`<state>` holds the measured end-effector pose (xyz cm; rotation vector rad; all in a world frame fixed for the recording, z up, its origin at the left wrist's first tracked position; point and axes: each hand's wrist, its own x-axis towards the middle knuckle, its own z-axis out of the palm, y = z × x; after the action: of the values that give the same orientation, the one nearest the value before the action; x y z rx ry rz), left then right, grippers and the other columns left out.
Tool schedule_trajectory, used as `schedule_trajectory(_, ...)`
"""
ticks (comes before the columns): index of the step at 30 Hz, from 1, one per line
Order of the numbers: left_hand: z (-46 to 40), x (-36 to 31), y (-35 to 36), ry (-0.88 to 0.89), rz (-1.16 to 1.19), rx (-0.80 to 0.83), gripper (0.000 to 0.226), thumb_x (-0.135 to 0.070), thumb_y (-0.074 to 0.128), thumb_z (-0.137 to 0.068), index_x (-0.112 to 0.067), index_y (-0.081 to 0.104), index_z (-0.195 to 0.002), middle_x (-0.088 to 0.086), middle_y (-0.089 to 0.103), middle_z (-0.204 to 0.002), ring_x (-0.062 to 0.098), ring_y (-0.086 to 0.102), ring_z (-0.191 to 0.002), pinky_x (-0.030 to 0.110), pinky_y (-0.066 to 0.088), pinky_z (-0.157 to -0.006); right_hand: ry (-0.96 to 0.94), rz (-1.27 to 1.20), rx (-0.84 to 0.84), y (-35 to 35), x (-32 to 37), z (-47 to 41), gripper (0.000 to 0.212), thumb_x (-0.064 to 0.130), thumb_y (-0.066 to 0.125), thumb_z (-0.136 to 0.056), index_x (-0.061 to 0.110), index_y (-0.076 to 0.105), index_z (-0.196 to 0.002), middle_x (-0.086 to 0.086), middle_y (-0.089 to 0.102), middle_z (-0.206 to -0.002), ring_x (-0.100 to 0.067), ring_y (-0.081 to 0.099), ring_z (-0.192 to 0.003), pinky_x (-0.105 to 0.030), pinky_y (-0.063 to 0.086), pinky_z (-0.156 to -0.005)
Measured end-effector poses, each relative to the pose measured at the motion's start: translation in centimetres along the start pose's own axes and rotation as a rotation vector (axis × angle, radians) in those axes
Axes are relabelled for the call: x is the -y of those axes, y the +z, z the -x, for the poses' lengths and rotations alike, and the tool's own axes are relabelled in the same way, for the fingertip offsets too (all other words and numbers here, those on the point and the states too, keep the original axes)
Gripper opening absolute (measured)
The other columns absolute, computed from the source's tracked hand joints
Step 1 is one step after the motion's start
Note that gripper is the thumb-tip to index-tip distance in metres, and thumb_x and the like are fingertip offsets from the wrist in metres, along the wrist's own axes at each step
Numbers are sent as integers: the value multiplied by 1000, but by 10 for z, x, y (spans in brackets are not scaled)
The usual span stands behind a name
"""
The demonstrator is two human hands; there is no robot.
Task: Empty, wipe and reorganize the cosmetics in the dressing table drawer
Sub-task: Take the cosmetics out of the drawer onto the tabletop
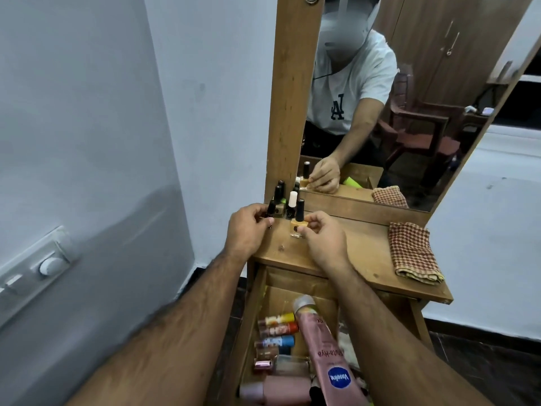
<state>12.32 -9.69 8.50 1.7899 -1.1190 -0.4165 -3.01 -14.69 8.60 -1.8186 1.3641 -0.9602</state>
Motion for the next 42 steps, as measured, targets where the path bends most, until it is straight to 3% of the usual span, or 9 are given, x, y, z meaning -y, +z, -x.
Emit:
schedule_trajectory(3, -9, 9, 5, 1, -13, -1, 34, -20, 68, -92, -14, 68, -125, 1, 69, -121, 16, 63, -111, 30, 49, -99, 3, 33, 20, 10, 0, -16, 20, 18, 73, -87, 22, 66, -106, 11, 61, -89, -7, 57, -85, -27, 50, -78)
schedule_trajectory(5, -14, 13, 8, -2, -12, -23, 35, -22, 69, -91, -14, 67, -125, 1, 69, -122, 16, 62, -112, 32, 49, -100, -6, 48, 15, 14, -1, -24, 21, 17, 74, -87, 20, 68, -106, 12, 60, -86, -7, 57, -85, -26, 49, -79)
schedule_trajectory(10, -24, 15, 14, 37, 1, -42, 33, -18, 73, -87, -13, 70, -120, 0, 72, -114, 7, 61, -98, 18, 44, -89, -45, 48, 0, 19, -6, -34, 27, 17, 76, -85, 18, 71, -112, 7, 65, -90, -10, 59, -87, -28, 51, -84)
schedule_trajectory(15, -27, 16, 18, 30, -13, -64, 34, -14, 76, -84, -14, 70, -118, -2, 73, -105, 4, 61, -89, 14, 44, -83, -87, 27, -51, 22, -11, -31, 28, 14, 76, -85, 18, 72, -112, 15, 62, -81, 1, 55, -76, -11, 43, -70)
schedule_trajectory(19, -30, 14, 20, 13, -45, -98, 30, -16, 78, -82, -15, 70, -111, -9, 67, -94, 2, 59, -84, 6, 38, -69, -43, -6, -98, 23, -9, -29, 22, 15, 76, -84, 23, 67, -102, 11, 63, -87, -3, 60, -83, -16, 51, -72)
schedule_trajectory(23, -28, 16, 23, 18, -63, -105, 25, -17, 80, -81, -18, 70, -104, -12, 66, -90, 3, 61, -84, 8, 41, -70, -24, 20, -118, 24, -7, -28, 17, 17, 77, -84, 25, 62, -89, 9, 64, -87, -6, 61, -83, -15, 48, -67)
schedule_trajectory(29, -25, 16, 23, 41, -84, -121, 26, -19, 79, -81, -18, 70, -106, -12, 65, -89, 4, 62, -85, 17, 49, -78, -18, 94, -127, 29, -7, -29, 11, 21, 75, -86, 25, 65, -89, 8, 66, -86, -9, 61, -83, -30, 56, -77)
schedule_trajectory(42, -24, 17, 24, 68, -129, -145, 26, -20, 79, -82, -17, 69, -106, -5, 72, -96, 11, 66, -90, 31, 56, -87, -16, 205, -135, 36, -9, -33, 11, 28, 75, -85, 25, 65, -87, 8, 65, -86, -10, 60, -84, -35, 56, -78)
